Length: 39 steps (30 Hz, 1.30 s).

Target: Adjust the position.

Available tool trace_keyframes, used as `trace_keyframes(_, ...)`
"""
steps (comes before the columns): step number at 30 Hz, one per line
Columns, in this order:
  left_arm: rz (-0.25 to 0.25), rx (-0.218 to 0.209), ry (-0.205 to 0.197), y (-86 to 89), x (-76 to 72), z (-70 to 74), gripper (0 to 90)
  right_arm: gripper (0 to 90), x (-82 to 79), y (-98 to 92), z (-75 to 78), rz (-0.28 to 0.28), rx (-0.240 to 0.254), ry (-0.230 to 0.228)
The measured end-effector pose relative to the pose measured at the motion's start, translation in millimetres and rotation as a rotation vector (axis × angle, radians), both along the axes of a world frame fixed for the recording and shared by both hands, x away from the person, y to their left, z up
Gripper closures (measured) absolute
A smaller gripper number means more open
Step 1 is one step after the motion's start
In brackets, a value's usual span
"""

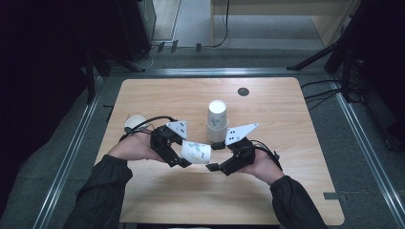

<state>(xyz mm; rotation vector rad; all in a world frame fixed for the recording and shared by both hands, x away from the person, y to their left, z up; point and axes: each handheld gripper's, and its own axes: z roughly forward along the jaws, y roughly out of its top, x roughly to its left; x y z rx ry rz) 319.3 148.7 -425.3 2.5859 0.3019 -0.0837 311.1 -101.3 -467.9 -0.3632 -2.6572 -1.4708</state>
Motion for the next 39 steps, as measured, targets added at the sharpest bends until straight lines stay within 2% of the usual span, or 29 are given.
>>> trace_keyframes(5, -0.017, 0.029, 0.003, -5.4, 0.4, -1.9, 25.2, 23.3, -0.2, 1.7, -2.3, -0.003, 0.001, 0.013)
trace_keyframes(11, -0.015, 0.093, 0.011, -12.4, 0.4, -7.0, 25.2, 23.4, -1.1, 7.9, -6.0, 0.003, -0.014, 0.006)
trace_keyframes(14, -0.025, 0.106, 0.014, -15.3, -0.7, -8.4, 25.2, 23.4, -1.4, 12.2, -9.1, 0.008, -0.028, 0.015)
trace_keyframes(17, -0.032, 0.114, 0.017, -18.0, -2.5, -9.0, 25.2, 24.6, -0.5, 14.8, -11.8, 0.017, -0.022, 0.028)
trace_keyframes(24, -0.065, 0.146, 0.014, -24.1, -5.8, -12.2, 25.0, 29.3, -3.4, 23.6, -14.8, 0.053, -0.036, 0.018)
trace_keyframes(34, -0.067, 0.143, 0.015, -26.7, -7.6, -14.0, 25.1, 32.9, -4.9, 26.5, -15.8, 0.078, -0.048, 0.012)
trace_keyframes(37, -0.073, 0.135, 0.008, -25.1, -7.4, -12.6, 24.7, 33.5, -5.4, 26.2, -14.5, 0.08, -0.042, -0.003)
trace_keyframes(39, -0.084, 0.124, -0.01, -23.8, -7.9, -11.6, 23.9, 33.6, -6.0, 26.2, -13.4, 0.081, -0.042, -0.005)
